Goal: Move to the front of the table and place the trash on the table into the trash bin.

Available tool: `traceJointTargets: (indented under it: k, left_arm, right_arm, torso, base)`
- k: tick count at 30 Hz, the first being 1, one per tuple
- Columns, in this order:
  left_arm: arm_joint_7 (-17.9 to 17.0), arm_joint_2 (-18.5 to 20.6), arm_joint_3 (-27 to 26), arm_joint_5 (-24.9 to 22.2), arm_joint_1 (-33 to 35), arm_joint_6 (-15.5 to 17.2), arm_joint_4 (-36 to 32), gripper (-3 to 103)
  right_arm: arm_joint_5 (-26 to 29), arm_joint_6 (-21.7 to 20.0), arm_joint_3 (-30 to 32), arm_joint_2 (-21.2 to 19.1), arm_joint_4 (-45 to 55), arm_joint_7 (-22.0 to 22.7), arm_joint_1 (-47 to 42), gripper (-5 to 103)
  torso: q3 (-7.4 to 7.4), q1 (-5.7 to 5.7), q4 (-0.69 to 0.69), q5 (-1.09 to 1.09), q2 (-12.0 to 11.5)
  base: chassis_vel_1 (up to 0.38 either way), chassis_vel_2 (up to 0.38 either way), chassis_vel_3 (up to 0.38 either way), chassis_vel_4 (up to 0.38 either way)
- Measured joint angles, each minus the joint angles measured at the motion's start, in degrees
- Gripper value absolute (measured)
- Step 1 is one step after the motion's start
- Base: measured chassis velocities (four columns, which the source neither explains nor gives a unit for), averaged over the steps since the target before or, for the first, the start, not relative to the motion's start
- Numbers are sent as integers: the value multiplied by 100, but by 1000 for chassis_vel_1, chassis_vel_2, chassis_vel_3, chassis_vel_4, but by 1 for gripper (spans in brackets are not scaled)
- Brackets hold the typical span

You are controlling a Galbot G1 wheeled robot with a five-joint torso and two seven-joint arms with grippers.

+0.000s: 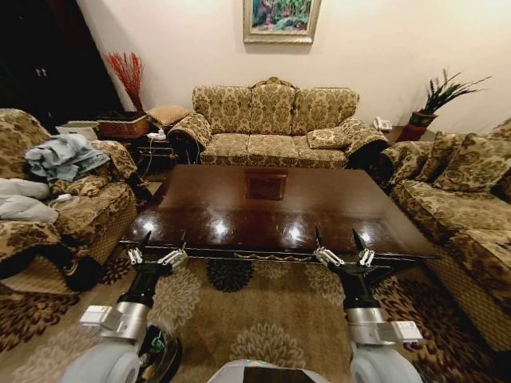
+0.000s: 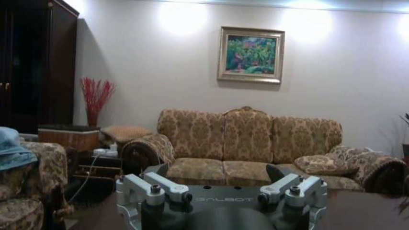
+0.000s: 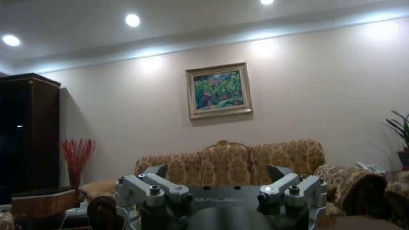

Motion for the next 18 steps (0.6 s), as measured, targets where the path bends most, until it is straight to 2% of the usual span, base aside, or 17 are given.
traceJointTargets:
  k: [18]
  left_arm:
    - [1, -8, -16, 0, 4, -16, 28, 100]
  right_arm:
    - [17, 0, 0, -5, -14, -12, 8, 100]
  torso:
    - [1, 2, 0, 0, 0]
  base:
    - [3, -1, -3, 2]
